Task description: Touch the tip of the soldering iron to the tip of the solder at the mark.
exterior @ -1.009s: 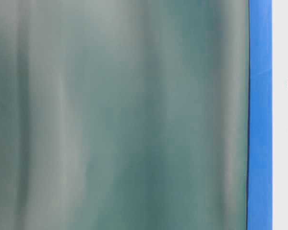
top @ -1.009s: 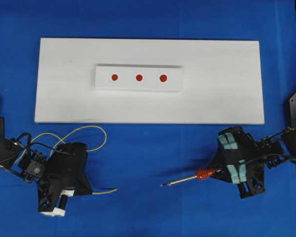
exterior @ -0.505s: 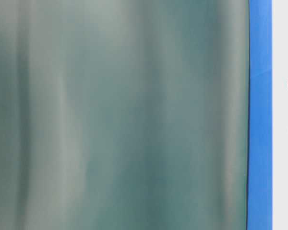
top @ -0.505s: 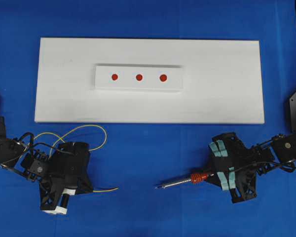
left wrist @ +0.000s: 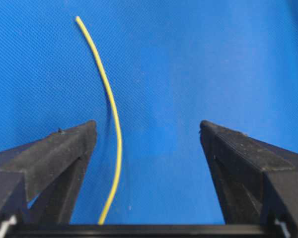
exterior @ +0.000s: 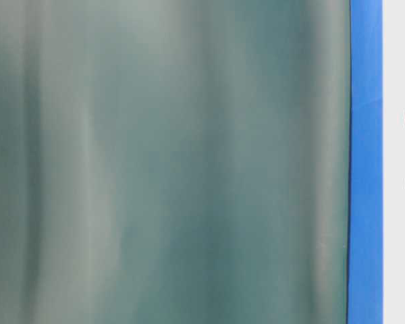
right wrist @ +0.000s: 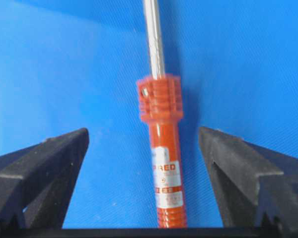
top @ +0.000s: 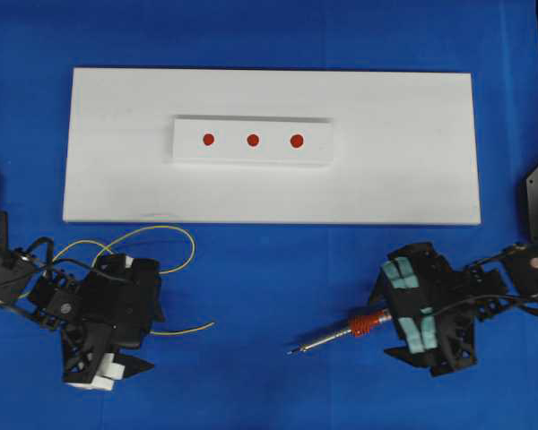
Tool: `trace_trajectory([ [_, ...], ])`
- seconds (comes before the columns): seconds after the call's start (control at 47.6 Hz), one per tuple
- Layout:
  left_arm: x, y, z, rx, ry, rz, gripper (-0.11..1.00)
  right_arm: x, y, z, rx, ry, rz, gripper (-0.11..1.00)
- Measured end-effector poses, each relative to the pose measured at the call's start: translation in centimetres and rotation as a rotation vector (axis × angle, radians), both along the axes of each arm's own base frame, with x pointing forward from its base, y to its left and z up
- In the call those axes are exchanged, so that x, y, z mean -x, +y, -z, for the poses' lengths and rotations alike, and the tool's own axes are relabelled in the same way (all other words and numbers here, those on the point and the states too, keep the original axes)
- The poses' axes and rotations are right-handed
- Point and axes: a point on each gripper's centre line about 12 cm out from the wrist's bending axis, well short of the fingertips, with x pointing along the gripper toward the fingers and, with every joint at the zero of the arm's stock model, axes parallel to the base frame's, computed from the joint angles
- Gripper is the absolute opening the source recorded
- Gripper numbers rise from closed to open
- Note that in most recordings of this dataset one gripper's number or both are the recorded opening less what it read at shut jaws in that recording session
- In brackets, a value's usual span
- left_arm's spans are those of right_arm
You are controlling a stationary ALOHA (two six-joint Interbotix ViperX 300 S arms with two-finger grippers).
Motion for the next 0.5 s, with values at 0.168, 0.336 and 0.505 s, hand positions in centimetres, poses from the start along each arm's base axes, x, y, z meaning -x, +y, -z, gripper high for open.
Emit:
trace_trajectory([
  [0.168,0.5,1.4,-3.7,-0.046,-0.042,0.027,0.77,0.3,-1.6,-5.2,0.030,-0.093,-0.015,0.85],
  [0.336,0.9,3.2,-7.3,-0.078,-0.140,0.038,0.77,1.2,-4.7,-9.5,0.090,-0.189,0.024,0.85],
  [0.505,1.4,6.3,-9.9,-0.104,-0.238,-0.012,0.77,2.6,-8.0,-13.0,0.125,-0.296,0.106,0.85],
])
